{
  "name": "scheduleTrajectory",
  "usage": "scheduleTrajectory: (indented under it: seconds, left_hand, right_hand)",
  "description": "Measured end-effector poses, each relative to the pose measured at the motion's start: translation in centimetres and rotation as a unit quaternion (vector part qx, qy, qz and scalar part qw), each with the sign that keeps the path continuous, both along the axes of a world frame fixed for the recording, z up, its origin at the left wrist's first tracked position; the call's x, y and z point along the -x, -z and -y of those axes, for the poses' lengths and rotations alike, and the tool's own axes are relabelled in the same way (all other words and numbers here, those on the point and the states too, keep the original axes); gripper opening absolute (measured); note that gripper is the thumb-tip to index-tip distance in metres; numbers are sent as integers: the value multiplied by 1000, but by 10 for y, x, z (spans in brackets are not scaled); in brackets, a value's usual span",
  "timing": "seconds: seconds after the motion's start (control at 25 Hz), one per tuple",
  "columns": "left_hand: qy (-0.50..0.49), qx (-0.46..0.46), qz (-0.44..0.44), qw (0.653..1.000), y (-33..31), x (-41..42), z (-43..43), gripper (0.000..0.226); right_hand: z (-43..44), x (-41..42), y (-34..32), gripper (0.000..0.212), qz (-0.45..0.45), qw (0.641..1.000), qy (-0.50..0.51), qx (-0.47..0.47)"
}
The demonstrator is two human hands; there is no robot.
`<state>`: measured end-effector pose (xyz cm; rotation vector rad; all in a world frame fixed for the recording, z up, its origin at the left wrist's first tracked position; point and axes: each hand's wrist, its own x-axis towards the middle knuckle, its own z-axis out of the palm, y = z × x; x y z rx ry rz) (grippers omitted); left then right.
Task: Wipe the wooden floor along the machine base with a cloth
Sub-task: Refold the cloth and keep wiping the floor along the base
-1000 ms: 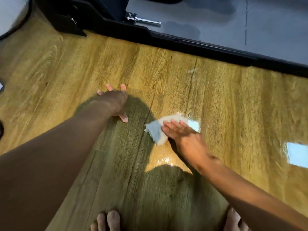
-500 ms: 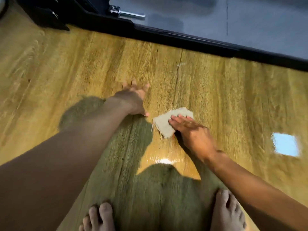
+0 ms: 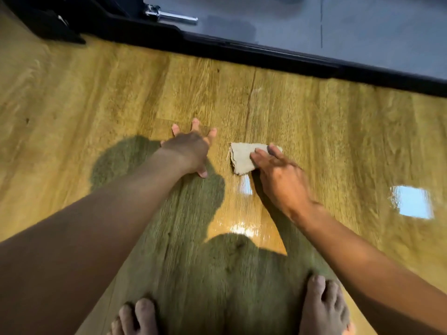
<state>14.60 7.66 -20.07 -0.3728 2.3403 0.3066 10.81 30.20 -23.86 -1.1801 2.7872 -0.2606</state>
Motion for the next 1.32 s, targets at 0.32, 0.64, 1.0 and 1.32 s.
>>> scheduleTrajectory:
  seconds: [0.32,0.64,1.0,1.32]
  left_hand:
    - [-7,4,13,1000,16,4,-1,118]
    - [-10,-4,33,999,15,7,-2,116]
    - [-15,-11,53,998,18,11,-4,117]
    - [-17,-10,55,998,14,13,-7,115]
  right_hand:
    - [9,50,12,54,-18,997,-74,11]
    - [16,40,23,48,4,992,-100,81]
    - [72,149,20,30,49,988,97,109]
    - [62,203,8,33,-6,999,35,9]
